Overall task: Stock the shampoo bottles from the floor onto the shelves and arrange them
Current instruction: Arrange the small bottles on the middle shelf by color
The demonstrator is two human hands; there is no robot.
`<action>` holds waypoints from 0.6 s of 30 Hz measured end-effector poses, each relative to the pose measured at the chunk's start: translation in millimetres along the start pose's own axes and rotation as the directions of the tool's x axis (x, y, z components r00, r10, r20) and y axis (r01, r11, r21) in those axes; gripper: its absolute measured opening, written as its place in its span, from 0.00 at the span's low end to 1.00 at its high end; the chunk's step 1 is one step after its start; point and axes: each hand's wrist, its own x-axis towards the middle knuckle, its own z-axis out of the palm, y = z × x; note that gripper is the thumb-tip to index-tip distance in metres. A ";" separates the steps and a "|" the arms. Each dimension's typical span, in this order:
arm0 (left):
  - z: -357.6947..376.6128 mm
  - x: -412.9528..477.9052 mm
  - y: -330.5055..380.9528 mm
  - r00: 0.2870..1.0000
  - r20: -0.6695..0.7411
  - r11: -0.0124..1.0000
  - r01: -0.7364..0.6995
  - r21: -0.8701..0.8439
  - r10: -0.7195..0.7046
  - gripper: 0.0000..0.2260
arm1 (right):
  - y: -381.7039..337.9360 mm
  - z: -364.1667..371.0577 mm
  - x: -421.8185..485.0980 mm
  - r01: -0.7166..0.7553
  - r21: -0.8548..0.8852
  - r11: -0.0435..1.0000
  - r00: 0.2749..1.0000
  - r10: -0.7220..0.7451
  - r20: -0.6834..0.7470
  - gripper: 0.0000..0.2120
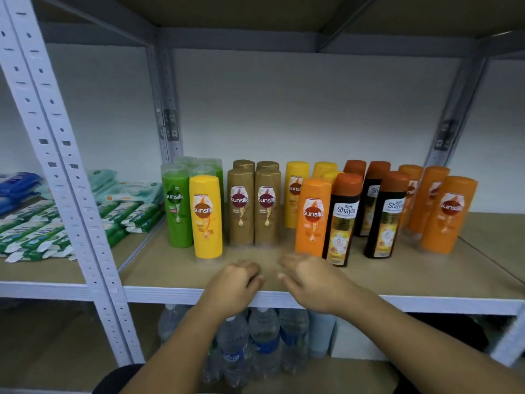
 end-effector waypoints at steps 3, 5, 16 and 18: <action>1.0 -2.8 15.2 1.000 0.026 1.000 -0.007 -0.005 0.007 0.13 | 9.8 31.3 -19.9 -0.036 0.072 0.997 0.998 0.032 0.049 0.16; 1.8 -3.0 24.5 0.999 0.044 1.000 0.001 -0.015 0.000 0.15 | 14.5 42.2 -28.6 -0.034 0.078 0.996 0.999 0.032 0.034 0.23; 13.2 16.9 81.5 0.975 -0.009 0.889 0.200 -0.413 -0.223 0.30 | 73.8 23.8 -65.9 -0.335 0.421 0.843 0.880 0.439 -0.179 0.12; 19.5 26.3 89.1 0.972 0.001 0.841 0.205 -0.500 -0.237 0.35 | 84.2 21.2 -64.6 -0.363 0.565 0.741 0.804 0.556 -0.212 0.14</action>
